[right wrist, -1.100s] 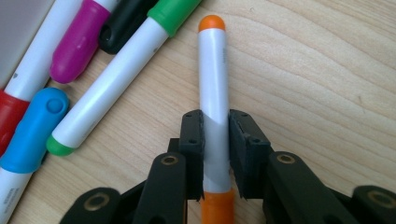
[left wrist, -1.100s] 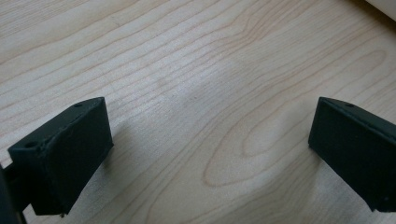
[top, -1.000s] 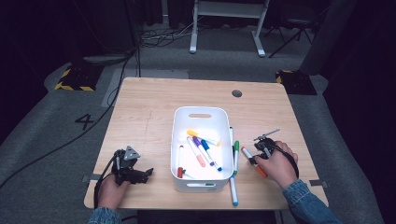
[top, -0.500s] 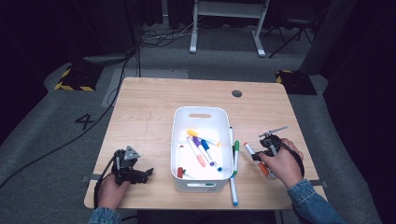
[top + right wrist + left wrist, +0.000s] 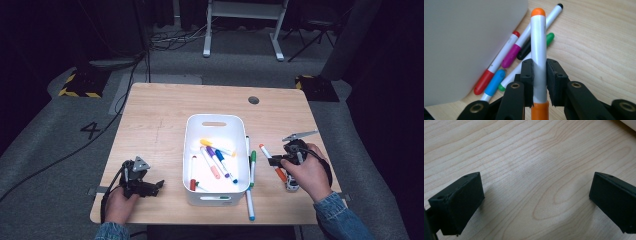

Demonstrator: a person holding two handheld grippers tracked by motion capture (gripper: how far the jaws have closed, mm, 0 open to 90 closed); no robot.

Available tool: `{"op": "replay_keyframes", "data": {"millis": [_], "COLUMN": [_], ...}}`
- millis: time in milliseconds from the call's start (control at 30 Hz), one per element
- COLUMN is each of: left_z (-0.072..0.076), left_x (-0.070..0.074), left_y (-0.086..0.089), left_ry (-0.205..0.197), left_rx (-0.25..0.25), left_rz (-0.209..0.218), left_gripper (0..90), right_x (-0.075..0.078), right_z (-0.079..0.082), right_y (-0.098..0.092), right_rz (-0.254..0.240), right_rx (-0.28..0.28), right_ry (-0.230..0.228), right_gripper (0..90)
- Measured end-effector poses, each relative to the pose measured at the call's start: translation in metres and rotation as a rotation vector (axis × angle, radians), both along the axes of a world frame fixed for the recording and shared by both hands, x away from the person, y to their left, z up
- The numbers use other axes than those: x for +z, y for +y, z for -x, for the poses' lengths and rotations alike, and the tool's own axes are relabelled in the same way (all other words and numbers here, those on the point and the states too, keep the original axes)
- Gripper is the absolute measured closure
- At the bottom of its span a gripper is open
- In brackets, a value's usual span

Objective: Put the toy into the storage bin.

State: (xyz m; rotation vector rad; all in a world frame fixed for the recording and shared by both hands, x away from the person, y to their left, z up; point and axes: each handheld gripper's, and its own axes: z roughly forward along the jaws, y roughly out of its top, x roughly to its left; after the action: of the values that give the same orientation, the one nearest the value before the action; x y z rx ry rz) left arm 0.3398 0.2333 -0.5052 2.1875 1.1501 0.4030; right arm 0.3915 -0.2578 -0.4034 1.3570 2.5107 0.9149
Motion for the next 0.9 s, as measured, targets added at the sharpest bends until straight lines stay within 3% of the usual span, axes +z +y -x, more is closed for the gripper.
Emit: {"op": "replay_keyframes", "data": {"millis": [300,633,900], "left_z": [0.0,0.0,0.0], "left_x": [0.0,0.0,0.0], "left_y": [0.0,0.0,0.0], "left_ry": [-0.002,-0.001,-0.002], "left_rx": [0.001,0.004,0.004], "left_rz": [0.001,-0.002,-0.002], "left_gripper": [0.0,0.0,0.0], "right_x": [0.021,0.051,0.066], "right_z": [0.008,0.023,0.028], "right_y": [0.008,0.031,0.051], "right_rz": [-0.026,-0.049,-0.06], "right_rx": [0.039,0.14,0.207], "right_ry": [-0.03,-0.079,-0.087], "right_gripper": [76.9,76.9,76.9]}}
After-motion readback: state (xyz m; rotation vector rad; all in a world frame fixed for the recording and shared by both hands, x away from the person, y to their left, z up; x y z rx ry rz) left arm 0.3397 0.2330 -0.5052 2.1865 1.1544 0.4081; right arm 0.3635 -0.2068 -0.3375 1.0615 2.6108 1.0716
